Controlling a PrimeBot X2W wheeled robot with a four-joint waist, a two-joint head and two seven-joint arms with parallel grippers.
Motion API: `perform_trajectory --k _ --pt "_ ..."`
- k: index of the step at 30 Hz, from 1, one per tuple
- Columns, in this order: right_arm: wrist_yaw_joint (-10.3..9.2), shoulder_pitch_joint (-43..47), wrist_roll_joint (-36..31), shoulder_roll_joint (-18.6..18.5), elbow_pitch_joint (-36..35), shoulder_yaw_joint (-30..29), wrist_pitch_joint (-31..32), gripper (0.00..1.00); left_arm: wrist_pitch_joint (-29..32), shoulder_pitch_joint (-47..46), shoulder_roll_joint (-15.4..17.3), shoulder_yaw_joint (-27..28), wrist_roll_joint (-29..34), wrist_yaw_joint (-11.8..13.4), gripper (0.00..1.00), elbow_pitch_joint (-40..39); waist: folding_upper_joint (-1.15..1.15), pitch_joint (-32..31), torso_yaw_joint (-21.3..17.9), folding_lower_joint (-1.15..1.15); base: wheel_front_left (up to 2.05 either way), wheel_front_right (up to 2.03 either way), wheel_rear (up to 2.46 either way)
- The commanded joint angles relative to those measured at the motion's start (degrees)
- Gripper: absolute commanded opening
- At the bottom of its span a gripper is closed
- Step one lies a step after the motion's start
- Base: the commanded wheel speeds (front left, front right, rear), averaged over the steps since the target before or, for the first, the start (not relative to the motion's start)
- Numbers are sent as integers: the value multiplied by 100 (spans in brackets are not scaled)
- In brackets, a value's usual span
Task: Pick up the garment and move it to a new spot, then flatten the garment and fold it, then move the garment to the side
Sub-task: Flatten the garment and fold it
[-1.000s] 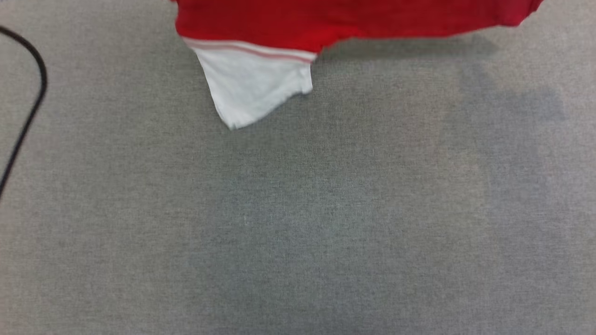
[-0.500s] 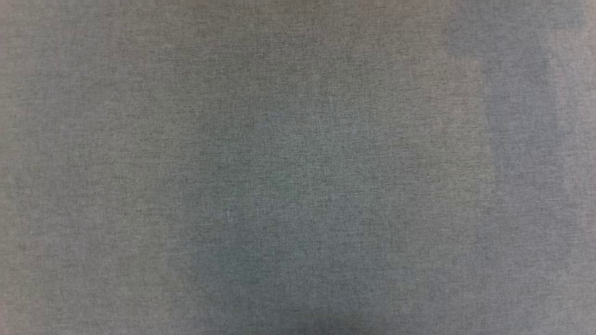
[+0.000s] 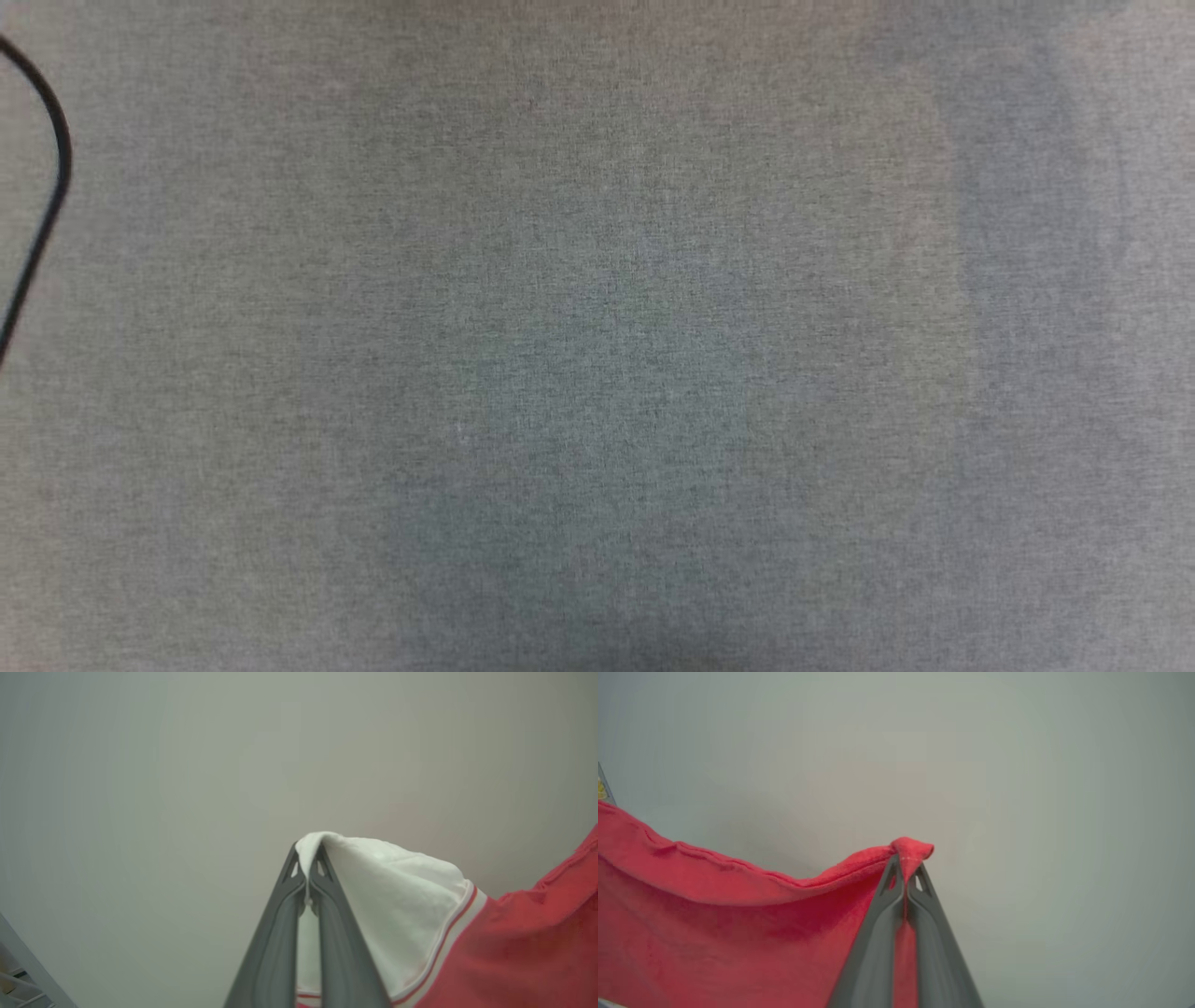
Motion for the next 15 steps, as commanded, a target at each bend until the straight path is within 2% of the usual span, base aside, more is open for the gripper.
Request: perform_trajectory --k 1,2,9,15 --pt "-5 253 139 36 -9 83 -124 0 -78 299 78 -14 -88 -30 0 4 0 -150 8 -1 0 0 0" --pt "-5 744 415 27 -41 311 -258 0 -234 892 102 -53 -278 -47 0 -12 0 -376 66 -1 0 0 0" --pt "-5 1920 1073 -157 -319 868 -437 0 -473 2310 -14 -159 -673 -14 0 -12 0 -999 157 -1 0 0 0" --pt "-5 3065 1627 -657 -903 1394 -405 0 -706 3870 158 -112 -1017 113 0 -237 0 -1577 224 -1 0 0 0"
